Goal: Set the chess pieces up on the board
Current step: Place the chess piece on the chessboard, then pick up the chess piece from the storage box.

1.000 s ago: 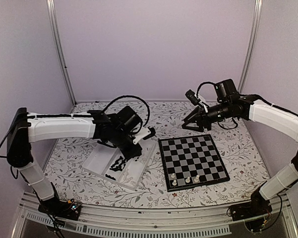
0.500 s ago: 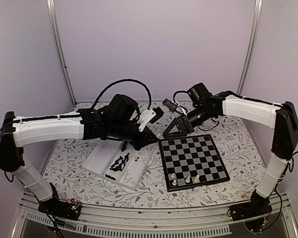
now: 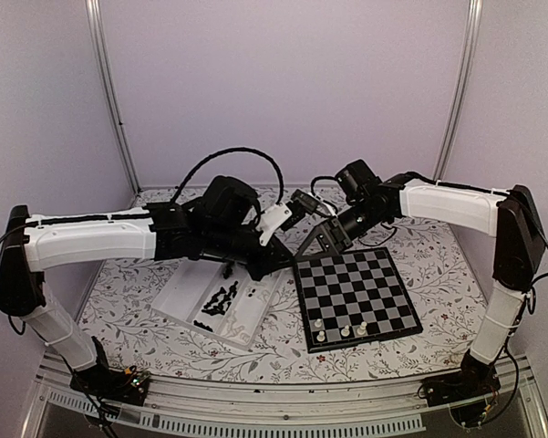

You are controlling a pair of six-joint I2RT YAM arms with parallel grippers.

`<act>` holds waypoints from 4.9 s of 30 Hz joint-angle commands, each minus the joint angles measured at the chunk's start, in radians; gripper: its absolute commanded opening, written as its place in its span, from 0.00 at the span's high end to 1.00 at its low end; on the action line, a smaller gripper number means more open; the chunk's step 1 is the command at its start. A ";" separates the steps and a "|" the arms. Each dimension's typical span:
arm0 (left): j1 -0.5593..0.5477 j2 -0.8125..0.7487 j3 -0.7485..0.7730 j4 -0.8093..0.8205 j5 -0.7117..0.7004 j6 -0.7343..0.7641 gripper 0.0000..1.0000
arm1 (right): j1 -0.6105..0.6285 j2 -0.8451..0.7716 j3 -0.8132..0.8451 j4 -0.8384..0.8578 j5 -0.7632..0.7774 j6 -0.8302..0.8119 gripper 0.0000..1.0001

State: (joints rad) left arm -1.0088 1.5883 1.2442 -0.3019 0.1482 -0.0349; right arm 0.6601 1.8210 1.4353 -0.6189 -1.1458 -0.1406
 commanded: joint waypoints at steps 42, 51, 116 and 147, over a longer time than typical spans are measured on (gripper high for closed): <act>0.112 -0.127 -0.147 0.018 -0.029 0.038 0.60 | -0.105 -0.489 -0.475 -0.109 0.658 -0.379 0.95; 0.133 -0.115 -0.157 0.029 -0.025 0.038 0.60 | -0.203 -0.607 -0.532 -0.173 0.750 -0.498 0.98; 0.162 -0.005 -0.234 -0.084 -0.104 -0.161 0.69 | -0.150 -0.563 -0.583 -0.110 0.721 -0.530 0.54; 0.240 0.493 0.248 -0.374 -0.075 0.346 0.67 | -0.150 -0.595 -0.673 0.021 0.677 -0.413 0.56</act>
State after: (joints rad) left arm -0.7906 2.0323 1.4334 -0.5938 0.0452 0.2344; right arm 0.5140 1.2480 0.7776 -0.6197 -0.4469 -0.5644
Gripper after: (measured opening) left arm 0.325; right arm 0.443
